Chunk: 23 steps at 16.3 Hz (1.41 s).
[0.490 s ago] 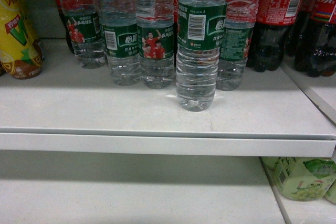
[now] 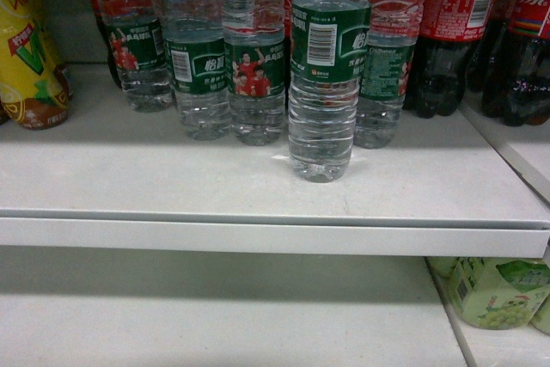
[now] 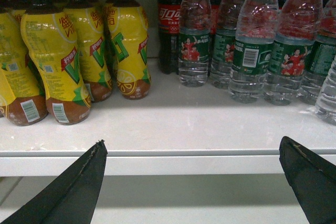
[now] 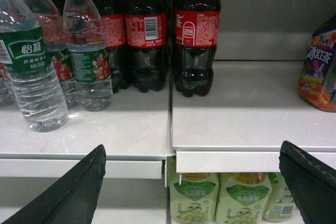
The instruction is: Move water from second to third shelf
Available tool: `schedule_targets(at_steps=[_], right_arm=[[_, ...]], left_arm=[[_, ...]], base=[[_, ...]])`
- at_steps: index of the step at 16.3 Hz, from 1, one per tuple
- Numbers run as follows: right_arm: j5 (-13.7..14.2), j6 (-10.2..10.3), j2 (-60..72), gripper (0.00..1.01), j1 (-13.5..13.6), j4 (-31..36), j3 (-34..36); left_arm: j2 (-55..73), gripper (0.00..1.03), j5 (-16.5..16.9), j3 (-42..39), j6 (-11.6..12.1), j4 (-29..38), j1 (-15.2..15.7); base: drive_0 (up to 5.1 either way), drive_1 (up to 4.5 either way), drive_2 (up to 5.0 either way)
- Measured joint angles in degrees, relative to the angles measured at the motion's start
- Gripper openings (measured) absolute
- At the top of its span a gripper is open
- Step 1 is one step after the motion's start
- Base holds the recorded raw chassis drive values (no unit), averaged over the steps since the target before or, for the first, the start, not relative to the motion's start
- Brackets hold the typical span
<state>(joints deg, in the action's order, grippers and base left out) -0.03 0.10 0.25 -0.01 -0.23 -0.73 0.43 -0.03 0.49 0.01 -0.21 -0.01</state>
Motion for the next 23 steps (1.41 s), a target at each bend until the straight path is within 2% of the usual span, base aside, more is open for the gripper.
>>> schedule_targets(at_steps=[13, 14, 15, 16, 20, 21, 23], right_arm=[[-0.1, 0.1, 0.0, 0.98, 0.0, -0.2, 0.0], [-5.6, 2.9, 3.2, 0.98, -2.3, -6.0, -2.0], [-10.2, 6.4, 12.1, 0.98, -5.1, -3.0, -4.5], [-12.6, 7.8, 18.5, 0.98, -6.0, 2.3, -7.7], [-13.3, 7.9, 28.3, 0.98, -5.1, 11.1, -14.5], [-12.9, 7.8, 34.9, 0.98, -3.4, 15.1, -18.1], [-11.8, 7.7, 42.9, 0.98, 0.2, 18.7, -22.0]], left_arm=[[0.0, 0.98, 0.0, 0.0, 0.0, 0.0, 0.0], [0.0, 0.98, 0.0, 0.0, 0.0, 0.0, 0.0], [0.0, 0.98, 0.0, 0.0, 0.0, 0.0, 0.0], [0.0, 0.98, 0.0, 0.0, 0.0, 0.0, 0.0], [0.0, 0.98, 0.0, 0.0, 0.0, 0.0, 0.0], [0.0, 0.98, 0.0, 0.0, 0.0, 0.0, 0.0], [0.0, 0.98, 0.0, 0.0, 0.0, 0.0, 0.0]], base=[[0.0, 0.00, 0.0], [0.0, 0.00, 0.0], [0.0, 0.00, 0.0], [0.0, 0.00, 0.0], [0.0, 0.00, 0.0], [0.0, 0.00, 0.0], [0.0, 0.00, 0.0]])
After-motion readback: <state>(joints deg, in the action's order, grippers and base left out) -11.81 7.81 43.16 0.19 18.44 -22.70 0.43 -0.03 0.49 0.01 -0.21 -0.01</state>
